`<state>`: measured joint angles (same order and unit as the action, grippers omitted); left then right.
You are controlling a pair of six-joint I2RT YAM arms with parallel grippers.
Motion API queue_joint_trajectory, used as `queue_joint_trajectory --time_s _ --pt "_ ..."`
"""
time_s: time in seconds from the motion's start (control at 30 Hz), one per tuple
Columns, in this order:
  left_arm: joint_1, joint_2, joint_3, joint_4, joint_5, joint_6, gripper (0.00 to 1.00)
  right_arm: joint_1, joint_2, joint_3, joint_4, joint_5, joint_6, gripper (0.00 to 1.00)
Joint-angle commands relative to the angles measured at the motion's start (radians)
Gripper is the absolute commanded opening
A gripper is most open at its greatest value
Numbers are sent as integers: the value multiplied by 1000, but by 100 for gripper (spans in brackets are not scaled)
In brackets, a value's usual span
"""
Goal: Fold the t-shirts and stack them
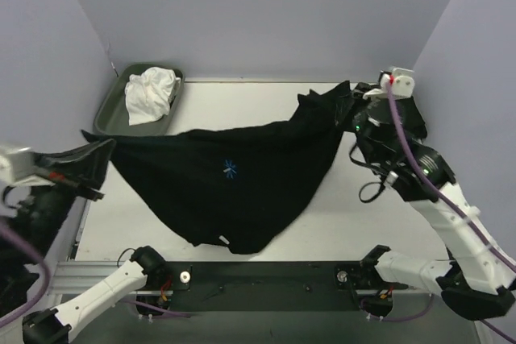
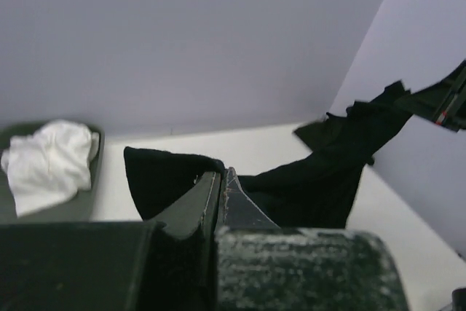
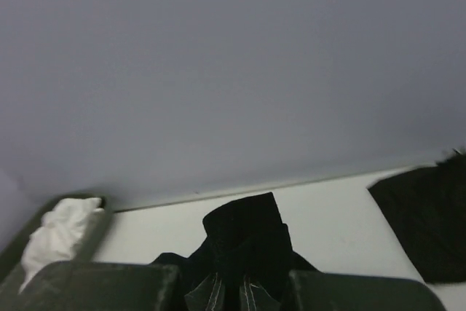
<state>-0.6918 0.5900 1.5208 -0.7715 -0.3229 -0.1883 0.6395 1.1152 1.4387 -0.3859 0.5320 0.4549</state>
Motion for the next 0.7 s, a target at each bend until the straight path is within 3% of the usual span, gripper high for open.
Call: queue_joint_trajectory --time_s 0.0,0.17,0.33,0.53,0.67 --pt "-58 -48 111 242 38 145 0 91 -202 0 152 -122 -246 0" --pt "-167 -32 196 262 41 139 0 108 -394 19 148 -295 -257 0" --pt "-216 -58 188 354 139 122 0 104 -517 29 148 -435 -222 0" --pt "-221 -9 210 374 156 102 0 72 -525 68 92 -426 -165 0" --pt "-227 24 136 388 79 102 0 68 -463 11 68 -275 -130 0"
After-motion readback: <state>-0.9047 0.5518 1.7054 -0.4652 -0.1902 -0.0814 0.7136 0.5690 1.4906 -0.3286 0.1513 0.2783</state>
